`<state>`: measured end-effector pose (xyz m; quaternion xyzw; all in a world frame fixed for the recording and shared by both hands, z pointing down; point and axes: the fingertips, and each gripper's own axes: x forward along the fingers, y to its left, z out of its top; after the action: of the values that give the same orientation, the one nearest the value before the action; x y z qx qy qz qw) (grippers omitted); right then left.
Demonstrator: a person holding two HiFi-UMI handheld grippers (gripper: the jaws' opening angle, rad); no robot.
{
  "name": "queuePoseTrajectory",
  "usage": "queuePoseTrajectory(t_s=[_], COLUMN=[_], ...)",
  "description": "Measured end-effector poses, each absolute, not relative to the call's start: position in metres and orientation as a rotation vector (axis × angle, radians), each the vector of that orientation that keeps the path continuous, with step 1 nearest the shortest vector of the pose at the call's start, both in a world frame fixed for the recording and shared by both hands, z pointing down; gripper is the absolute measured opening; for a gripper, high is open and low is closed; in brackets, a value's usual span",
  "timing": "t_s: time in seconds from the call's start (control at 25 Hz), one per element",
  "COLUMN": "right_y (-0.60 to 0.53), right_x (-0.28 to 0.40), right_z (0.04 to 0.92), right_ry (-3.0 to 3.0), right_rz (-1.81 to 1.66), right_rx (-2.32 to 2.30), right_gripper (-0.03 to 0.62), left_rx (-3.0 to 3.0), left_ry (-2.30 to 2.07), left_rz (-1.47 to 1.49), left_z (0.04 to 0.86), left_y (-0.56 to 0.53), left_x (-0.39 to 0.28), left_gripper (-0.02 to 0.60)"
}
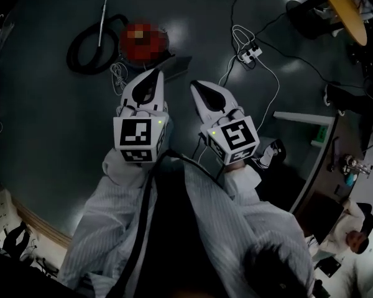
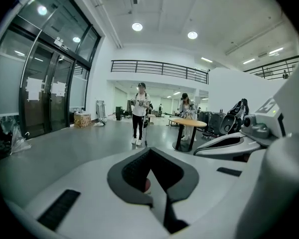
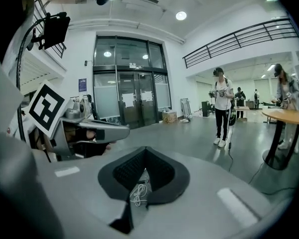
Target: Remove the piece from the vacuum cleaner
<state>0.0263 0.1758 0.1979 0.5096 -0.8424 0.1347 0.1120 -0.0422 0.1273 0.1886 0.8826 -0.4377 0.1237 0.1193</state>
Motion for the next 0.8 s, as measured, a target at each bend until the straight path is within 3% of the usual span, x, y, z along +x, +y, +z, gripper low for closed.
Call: queuePoseTrajectory(t_s=[0.32,0.52,0.8], right_y=[0.025,-0.042,-0.090], right_x=[0.049,0.057,0.047], right_z=[0.253,0.348,0.504], right_ry=[-2.441,-2.408,-2.378], right_rz=[0.501,0.553,0.516], right_rx=[1.370,1.131,0.791], right_gripper=[0.002,0.003,0.003], left_rx=[2.535,2.467,2.357], left_ry=[-1.214,-1.122,-1.080], left_rz=[0.577,0.864,1.036], left_z=[0.244,0.342,0.502], left_y=[-0.008,-0.052,-0.098], left_x=[-0.019,-0.013,-0.034], left_gripper=[0.005,0.004,0.005])
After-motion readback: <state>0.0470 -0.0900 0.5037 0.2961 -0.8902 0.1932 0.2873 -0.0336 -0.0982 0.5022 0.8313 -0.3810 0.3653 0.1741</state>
